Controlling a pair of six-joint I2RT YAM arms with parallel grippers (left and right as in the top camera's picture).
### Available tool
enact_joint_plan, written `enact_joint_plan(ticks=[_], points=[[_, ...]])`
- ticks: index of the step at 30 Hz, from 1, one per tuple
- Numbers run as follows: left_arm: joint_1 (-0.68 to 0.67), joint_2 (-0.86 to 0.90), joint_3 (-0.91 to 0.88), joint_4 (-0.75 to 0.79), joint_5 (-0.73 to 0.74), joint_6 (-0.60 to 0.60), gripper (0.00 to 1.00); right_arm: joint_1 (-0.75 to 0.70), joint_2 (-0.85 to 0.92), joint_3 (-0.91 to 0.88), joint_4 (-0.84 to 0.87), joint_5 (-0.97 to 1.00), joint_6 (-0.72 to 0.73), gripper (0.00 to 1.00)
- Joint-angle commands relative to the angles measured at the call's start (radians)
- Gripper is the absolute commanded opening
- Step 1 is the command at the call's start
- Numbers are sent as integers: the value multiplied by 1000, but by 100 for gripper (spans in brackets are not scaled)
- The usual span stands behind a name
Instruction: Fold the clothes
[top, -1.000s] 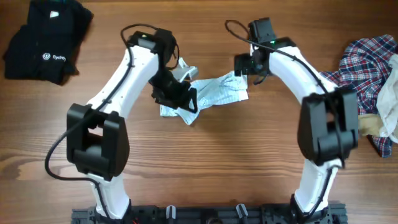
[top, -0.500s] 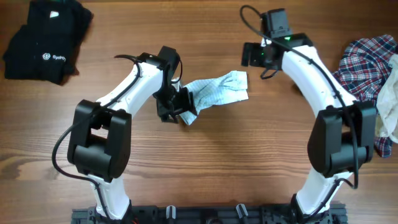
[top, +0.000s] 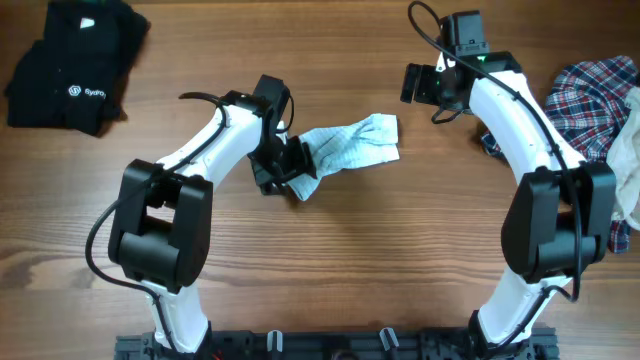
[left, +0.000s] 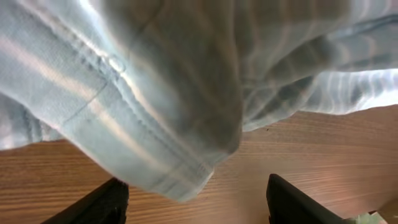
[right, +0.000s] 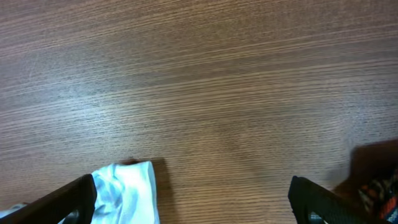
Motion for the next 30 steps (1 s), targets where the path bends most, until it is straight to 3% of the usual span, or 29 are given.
enact_joint_plan(ticks=[1,11,16,18,21,24,25,26,30], points=[[0,-4,-9,15,-22,-17,71,2,-10,8,-6,-19,-6,99],[0,13,-9,46,-40,-14,64,2,-32,8,-17,-19,-6,100],[0,15,-9,48,-38,-14,41,2,-64,8,-17,-19,-6,100],[0,15,-9,48,-38,-14,43,2,-82,8,-20,-19,-5,100],[0,24,-9,30,-38,-23,58,2,-111,8,-30,-19,-5,99],[0,34,-9,23,-38,-48,57,2,-131,8,-37,-19,-4,100],[0,39,-9,24,-38,-51,54,2,-138,8,-40,-20,-3,100],[0,47,-9,25,-37,-69,41,2,-151,8,-43,-20,-3,100],[0,52,-9,39,-26,-73,27,2,-158,8,-44,-20,-3,99]])
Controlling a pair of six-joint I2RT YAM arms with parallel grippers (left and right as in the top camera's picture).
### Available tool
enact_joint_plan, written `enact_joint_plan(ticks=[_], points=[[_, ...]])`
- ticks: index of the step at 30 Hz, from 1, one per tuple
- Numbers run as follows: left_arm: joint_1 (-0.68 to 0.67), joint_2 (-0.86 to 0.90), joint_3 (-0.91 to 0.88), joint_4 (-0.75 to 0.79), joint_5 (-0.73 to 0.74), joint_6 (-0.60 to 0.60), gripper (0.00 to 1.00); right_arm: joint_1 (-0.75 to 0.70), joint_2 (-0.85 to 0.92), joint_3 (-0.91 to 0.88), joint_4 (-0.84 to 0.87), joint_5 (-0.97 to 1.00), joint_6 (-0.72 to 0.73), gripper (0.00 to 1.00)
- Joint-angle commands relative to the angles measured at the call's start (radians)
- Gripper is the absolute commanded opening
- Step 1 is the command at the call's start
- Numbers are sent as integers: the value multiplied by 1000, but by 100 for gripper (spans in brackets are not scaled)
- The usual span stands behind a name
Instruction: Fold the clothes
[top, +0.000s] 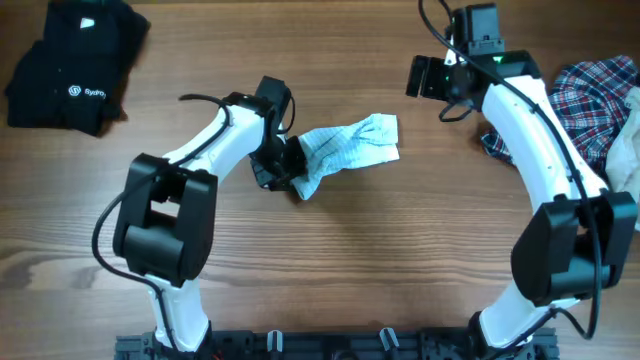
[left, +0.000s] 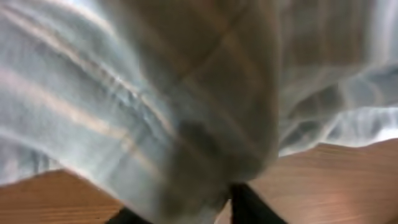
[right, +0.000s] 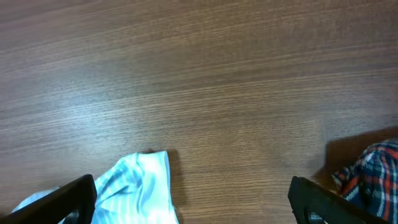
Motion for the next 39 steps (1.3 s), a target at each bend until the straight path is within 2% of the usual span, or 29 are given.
enact_joint_plan(ticks=[1,3,4,10,17,29,37,39], points=[[1,16,-7,10,2,-22,20,2,-37,8,-3,-16,0,100],[1,16,-7,11,2,-22,6,2,-37,8,-5,-16,0,100],[1,16,-7,11,2,-22,4,2,-37,8,-5,-16,-1,100],[1,-8,-7,6,20,-11,4,2,-37,8,-5,-16,-2,100],[19,-114,-7,23,-16,-10,4,2,-37,8,-4,-16,-3,100],[108,-118,-7,123,-85,119,4,2,-36,8,-20,-16,-3,100],[121,-118,-7,111,-153,121,10,2,-36,8,-35,-16,-3,100],[126,-118,-7,96,-153,121,8,2,-36,8,-35,-16,-3,100]])
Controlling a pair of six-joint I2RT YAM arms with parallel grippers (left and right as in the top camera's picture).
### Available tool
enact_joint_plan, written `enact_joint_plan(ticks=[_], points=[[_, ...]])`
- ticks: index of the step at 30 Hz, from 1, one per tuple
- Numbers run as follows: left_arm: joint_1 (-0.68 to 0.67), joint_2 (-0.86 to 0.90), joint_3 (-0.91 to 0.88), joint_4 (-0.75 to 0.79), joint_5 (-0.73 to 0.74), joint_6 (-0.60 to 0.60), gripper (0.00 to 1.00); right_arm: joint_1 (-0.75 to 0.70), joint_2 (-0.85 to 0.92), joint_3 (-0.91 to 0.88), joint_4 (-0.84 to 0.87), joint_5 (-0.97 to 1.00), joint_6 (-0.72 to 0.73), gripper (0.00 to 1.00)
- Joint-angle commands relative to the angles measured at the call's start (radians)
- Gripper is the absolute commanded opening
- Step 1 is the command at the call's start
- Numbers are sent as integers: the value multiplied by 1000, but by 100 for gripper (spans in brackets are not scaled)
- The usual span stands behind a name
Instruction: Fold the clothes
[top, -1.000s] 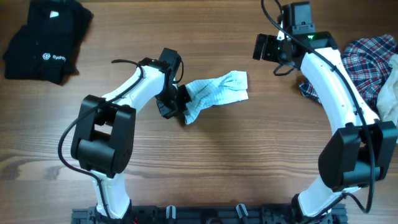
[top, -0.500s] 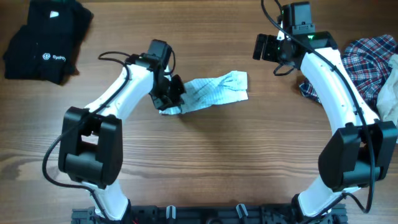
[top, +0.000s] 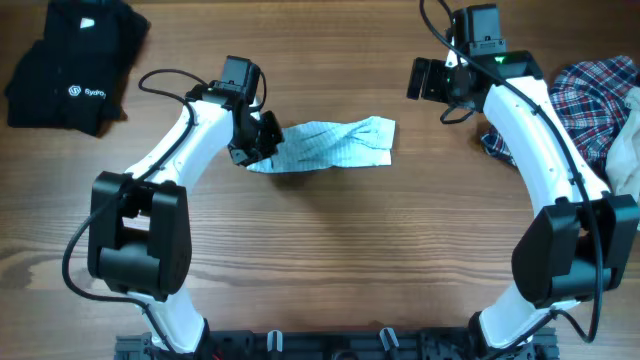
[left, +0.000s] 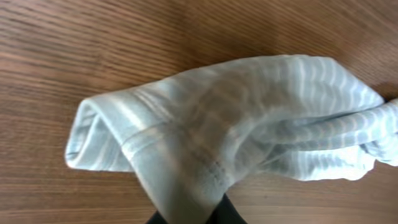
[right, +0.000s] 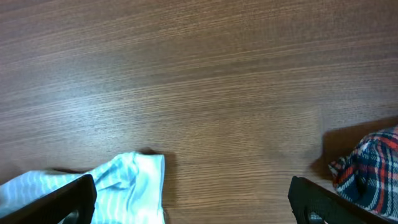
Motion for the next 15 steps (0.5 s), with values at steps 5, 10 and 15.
enact_joint_plan(ticks=[5,10,15], points=[[13,-29,-3,-19,-25,23,4,2,-31,8,-1,-15,-3,100],[14,-80,3,-22,-117,21,4,2,-29,2,-1,-15,-3,100],[42,-80,3,-63,-163,18,4,2,-29,2,-1,-15,-3,100]])
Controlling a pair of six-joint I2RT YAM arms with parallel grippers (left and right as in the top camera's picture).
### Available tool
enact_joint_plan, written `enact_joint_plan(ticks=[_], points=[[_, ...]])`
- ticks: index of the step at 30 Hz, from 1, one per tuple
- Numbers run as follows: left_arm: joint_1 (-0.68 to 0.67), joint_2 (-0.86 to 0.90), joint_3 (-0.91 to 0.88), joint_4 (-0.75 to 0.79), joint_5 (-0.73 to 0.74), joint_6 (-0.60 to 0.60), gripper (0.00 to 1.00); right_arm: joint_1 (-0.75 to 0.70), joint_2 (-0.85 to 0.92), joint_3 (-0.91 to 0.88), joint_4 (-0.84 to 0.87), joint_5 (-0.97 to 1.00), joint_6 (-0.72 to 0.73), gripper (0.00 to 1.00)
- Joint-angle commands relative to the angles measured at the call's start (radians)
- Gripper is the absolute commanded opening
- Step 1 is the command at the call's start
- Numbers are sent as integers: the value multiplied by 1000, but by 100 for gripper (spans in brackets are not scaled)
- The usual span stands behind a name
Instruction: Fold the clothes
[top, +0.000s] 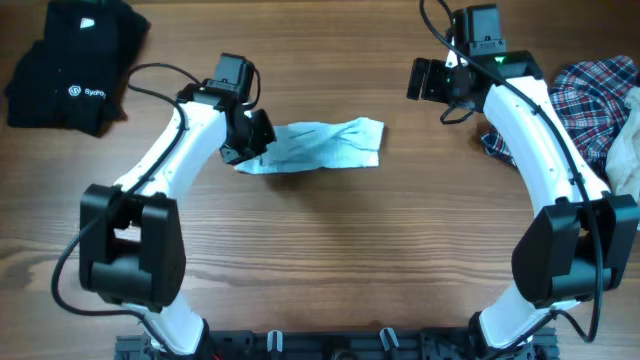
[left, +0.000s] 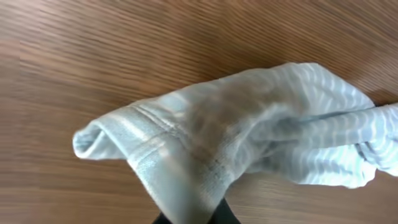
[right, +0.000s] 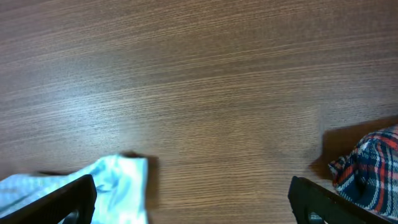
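A pale blue striped garment (top: 315, 146) lies stretched out in the middle of the wooden table (top: 330, 250), its hem bunched at the left end (left: 205, 140). My left gripper (top: 243, 140) is shut on that left end, with cloth pinched between the fingertips at the bottom of the left wrist view (left: 189, 214). My right gripper (top: 430, 80) hangs open above bare wood to the right of the garment, whose right end (right: 106, 186) shows at the lower left of the right wrist view.
A folded black shirt (top: 75, 65) with a small logo lies at the far left. A heap of clothes with a red and blue plaid shirt (top: 595, 95) sits at the right edge, also at the corner of the right wrist view (right: 370, 171).
My left gripper has shifted slightly left, drawing the striped garment a little further that way. The right gripper has not moved.
My left gripper was open under a crumpled corner of the striped garment. Then it was shut on that corner. Then it held the corner further left and back, with the garment stretched out flat, and now slightly further left. The right gripper stayed open.
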Motion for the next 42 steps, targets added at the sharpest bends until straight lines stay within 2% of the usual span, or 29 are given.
enact_joint_plan(ticks=[1,2,3,5,8,9,15,21,24,28,35,38,42], points=[[37,-25,3,-29,-62,11,5,2,-29,2,-1,-15,-2,100],[50,-24,3,-39,-63,11,8,2,-29,2,-1,-15,-3,99],[65,-24,3,-49,-63,12,24,2,-29,2,-1,-15,-2,100],[89,-24,3,-61,-82,19,42,2,-29,2,-2,-16,-3,100],[119,-21,3,-64,-114,19,80,3,-29,2,-8,-31,-3,100],[128,-21,3,-64,-114,19,84,3,-29,2,-9,-56,-4,100],[149,-21,3,-63,-98,19,85,4,-23,2,9,-311,-196,100],[137,-25,3,-77,108,69,85,24,101,2,119,-389,-307,99],[134,-30,3,-108,126,69,86,55,192,2,138,-454,-366,99],[133,-30,3,-116,131,69,84,106,270,2,169,-449,-372,97],[133,-30,3,-107,145,69,83,128,287,2,159,-422,-386,85],[133,-30,3,-92,127,69,85,128,301,2,149,-422,-389,79],[135,-30,3,-82,87,69,87,128,325,2,135,-423,-390,77]])
